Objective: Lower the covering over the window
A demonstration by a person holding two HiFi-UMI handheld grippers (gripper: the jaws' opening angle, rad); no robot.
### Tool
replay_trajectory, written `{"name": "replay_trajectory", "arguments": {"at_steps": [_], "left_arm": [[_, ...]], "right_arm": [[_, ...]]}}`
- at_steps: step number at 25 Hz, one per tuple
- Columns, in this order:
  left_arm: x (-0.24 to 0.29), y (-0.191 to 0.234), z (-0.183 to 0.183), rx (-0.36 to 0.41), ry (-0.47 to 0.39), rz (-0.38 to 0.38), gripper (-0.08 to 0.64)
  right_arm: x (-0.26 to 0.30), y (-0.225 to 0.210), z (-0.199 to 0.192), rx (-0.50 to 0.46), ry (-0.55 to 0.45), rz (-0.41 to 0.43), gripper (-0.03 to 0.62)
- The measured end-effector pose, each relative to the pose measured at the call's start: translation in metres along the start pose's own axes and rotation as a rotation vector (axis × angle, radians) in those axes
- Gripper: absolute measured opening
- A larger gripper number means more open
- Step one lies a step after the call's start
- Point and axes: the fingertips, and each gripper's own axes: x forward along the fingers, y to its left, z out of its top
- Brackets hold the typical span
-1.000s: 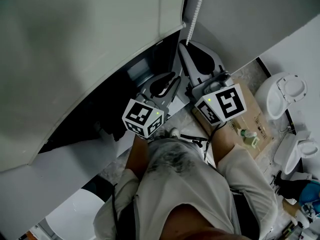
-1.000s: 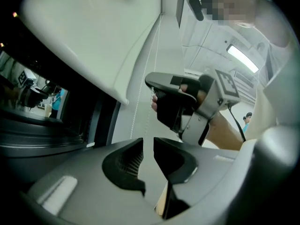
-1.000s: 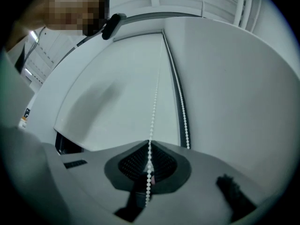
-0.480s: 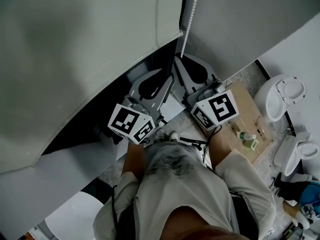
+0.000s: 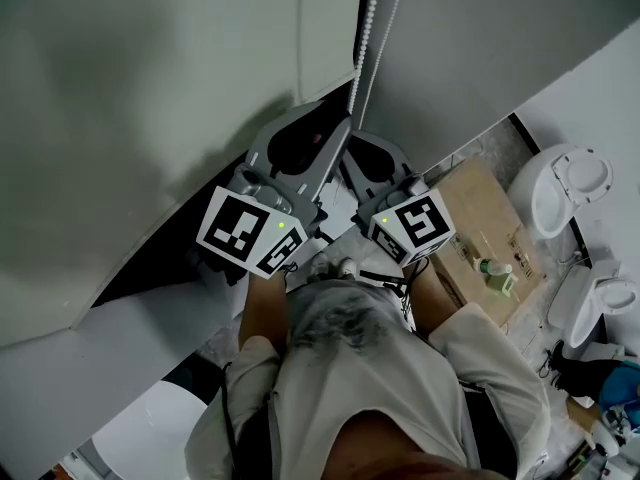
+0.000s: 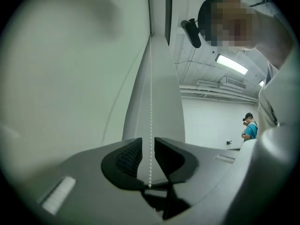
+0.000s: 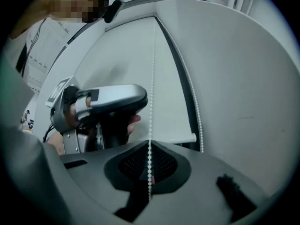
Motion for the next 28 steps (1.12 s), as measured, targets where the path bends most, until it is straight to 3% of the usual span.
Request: {"name": "replay_trajectory", "arguments": {"at_steps": [6, 8, 15, 20, 25, 28], "left_arm": [[0.02, -0.004, 0.001, 0.015, 0.024, -0.023, 0.096], [0.021, -0.005, 0.0, 0.023, 0.025, -0.012, 0.011], [0.016, -0.006, 0.0, 0.0, -0.009, -0.014, 0.017], [0.014, -0.003, 0.0, -0.008, -0.016, -0.014, 0.017], [0.012, -0.004, -0.001, -0.007, -0.016, -0.022, 0.015], [0.011, -0.006, -0.001, -0.005, -0.015, -0.027, 0.015]], "right_arm": [[0.001, 0.007, -0.014, 0.015, 0.027, 0.01, 0.025], [0.0, 0.007, -0.016, 0.018, 0.032, 0.008, 0.026], [-0.005, 0.006, -0.01, -0.019, 0.028, -0.012, 0.026], [-0.016, 0.002, 0.018, -0.018, -0.058, -0.004, 0.039], [-0.034, -0.009, 0.055, 0.092, -0.205, 0.028, 0.084], [-0.038, -0.01, 0.069, 0.065, -0.23, 0.019, 0.089]]}}
